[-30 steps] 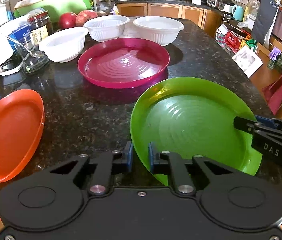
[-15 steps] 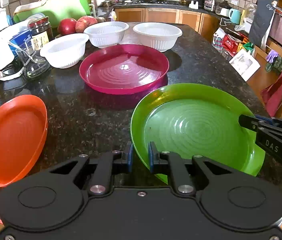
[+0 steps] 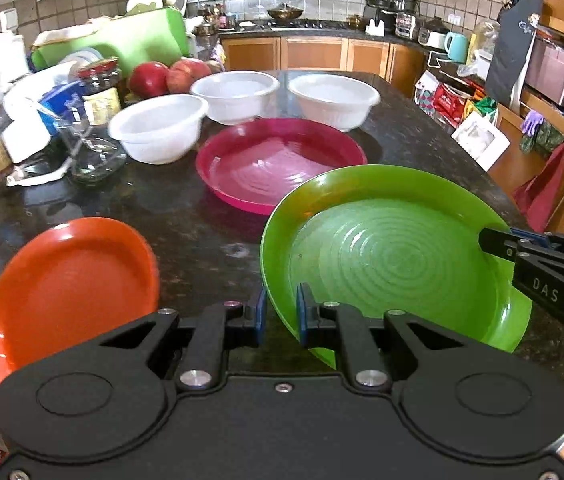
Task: Organize plates and bowls
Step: 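Lower the green plate onto the orange plate with the right tool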
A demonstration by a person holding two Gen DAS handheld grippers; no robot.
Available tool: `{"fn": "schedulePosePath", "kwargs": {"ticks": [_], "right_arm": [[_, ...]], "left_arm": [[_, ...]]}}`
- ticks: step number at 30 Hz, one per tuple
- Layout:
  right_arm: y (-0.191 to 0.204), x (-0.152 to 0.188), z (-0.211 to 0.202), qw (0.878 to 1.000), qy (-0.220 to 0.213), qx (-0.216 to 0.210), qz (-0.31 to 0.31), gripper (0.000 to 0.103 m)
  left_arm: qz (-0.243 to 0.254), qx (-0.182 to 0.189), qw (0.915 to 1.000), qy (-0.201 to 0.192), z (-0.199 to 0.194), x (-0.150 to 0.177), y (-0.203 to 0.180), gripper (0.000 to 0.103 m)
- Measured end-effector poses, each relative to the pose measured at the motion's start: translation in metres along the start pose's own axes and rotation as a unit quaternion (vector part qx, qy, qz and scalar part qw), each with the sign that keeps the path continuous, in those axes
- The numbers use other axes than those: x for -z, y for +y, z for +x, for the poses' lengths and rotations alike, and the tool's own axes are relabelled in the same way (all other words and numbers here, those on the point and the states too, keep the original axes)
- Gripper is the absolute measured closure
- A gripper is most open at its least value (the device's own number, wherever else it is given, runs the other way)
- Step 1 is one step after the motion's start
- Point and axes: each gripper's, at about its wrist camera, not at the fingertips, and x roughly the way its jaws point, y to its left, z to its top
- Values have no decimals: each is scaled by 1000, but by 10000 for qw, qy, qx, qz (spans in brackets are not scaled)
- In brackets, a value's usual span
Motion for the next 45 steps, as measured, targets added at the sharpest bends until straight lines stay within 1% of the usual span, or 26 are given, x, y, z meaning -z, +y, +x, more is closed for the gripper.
{"fn": "schedulePosePath", "kwargs": {"ticks": [11,26,30,35,45], "right_arm": [[68,-9,-7,9990,-88,-344,-280,89],[158,-13,-3,9954,-50,-705,-655,89],[175,-11,1,9951,11,-746,-655,89],[195,-7,7,9958,76,-692,-598,89],[212,2,14,9977,218,-456,-451,89]], "left_arm": [[-51,-429,9982,-413,-32,9,60,83],[-356,-747,9954,-481,-45,27,146,83],[-367,-768,9954,-451,-47,32,164,83],[-301,-744,9960,-398,-43,35,182,83],[-92,-538,9981,-286,-32,38,204,82]]}}
